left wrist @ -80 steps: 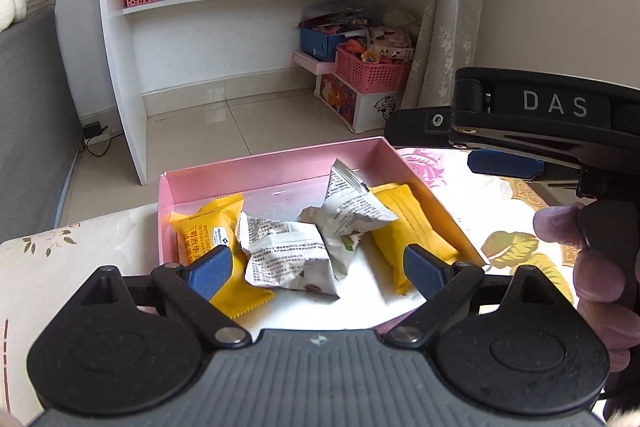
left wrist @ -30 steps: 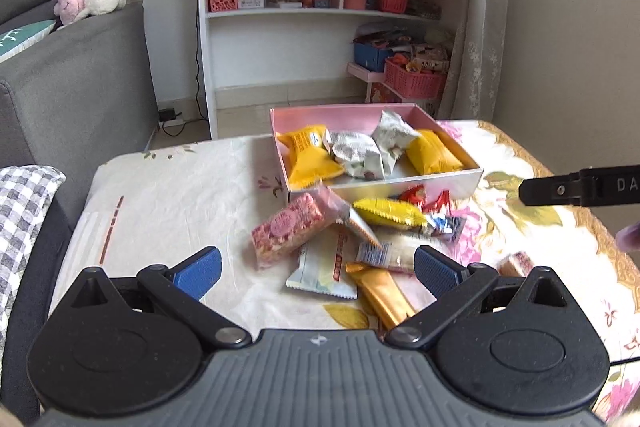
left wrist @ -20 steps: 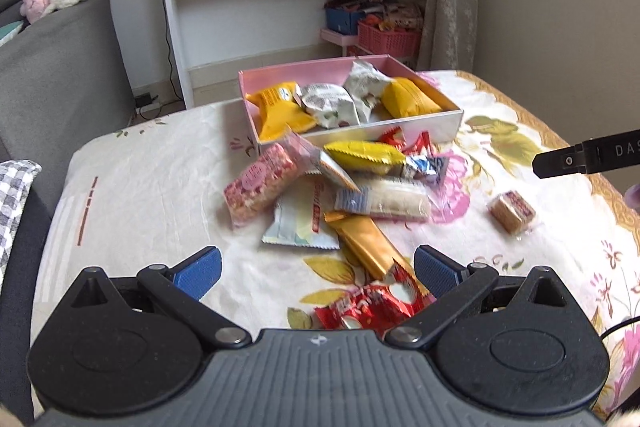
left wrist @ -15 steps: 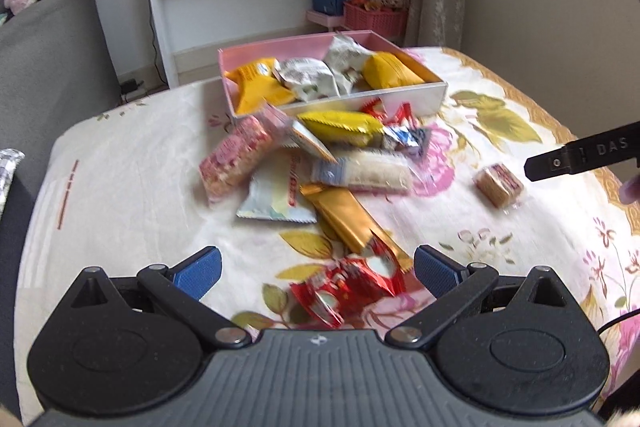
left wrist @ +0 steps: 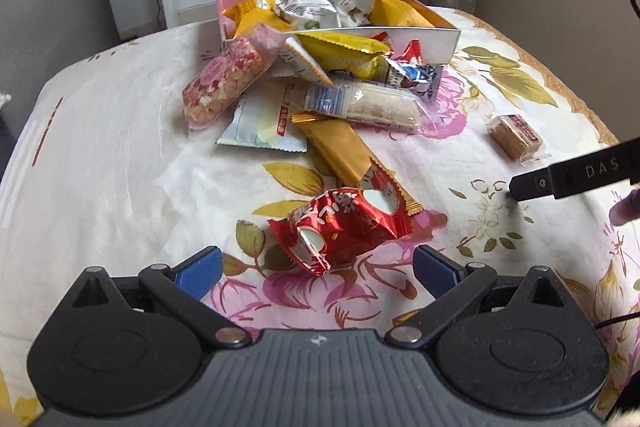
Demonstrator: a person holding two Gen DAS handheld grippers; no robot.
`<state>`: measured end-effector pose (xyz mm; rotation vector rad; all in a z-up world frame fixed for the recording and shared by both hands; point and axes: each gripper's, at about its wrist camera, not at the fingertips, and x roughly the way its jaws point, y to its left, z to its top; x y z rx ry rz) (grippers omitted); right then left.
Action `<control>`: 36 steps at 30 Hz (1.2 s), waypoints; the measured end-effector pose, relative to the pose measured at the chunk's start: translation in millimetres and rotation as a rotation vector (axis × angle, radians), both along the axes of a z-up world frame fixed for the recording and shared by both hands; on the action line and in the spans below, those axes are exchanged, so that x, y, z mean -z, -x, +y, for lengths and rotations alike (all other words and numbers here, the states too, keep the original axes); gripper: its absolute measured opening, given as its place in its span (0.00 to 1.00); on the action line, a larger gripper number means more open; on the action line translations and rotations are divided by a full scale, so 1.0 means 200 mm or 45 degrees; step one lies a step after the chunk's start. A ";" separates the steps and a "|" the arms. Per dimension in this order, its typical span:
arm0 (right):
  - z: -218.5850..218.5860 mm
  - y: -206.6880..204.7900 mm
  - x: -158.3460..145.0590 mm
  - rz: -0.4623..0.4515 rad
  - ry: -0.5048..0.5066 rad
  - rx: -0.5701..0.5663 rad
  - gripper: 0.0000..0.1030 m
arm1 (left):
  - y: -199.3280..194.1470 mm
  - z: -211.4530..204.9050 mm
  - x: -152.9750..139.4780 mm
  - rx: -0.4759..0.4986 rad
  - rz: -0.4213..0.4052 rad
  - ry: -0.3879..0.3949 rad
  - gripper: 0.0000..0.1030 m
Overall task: Organize snacks
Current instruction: 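Move both tools back toward the remaining snacks on the bed, then grasp the red wrapper with the left tool while the right tool grasps the biscuit pack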
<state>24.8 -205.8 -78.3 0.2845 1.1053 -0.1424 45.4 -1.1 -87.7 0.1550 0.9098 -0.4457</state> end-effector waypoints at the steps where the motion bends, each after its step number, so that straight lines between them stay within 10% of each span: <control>1: 0.01 0.01 0.01 -0.028 0.029 -0.009 1.00 | 0.00 0.01 0.02 -0.031 0.006 0.021 0.99; 16: 0.02 0.03 0.10 -0.444 0.129 -0.073 1.00 | 0.04 0.01 0.05 -0.133 -0.207 0.028 0.90; 25: 0.03 0.02 0.09 -0.408 0.128 -0.072 1.00 | 0.04 0.00 0.03 -0.125 -0.228 0.056 0.55; 36: 0.05 0.03 0.06 -0.430 0.117 -0.110 0.78 | 0.04 -0.01 0.02 -0.104 -0.237 0.056 0.48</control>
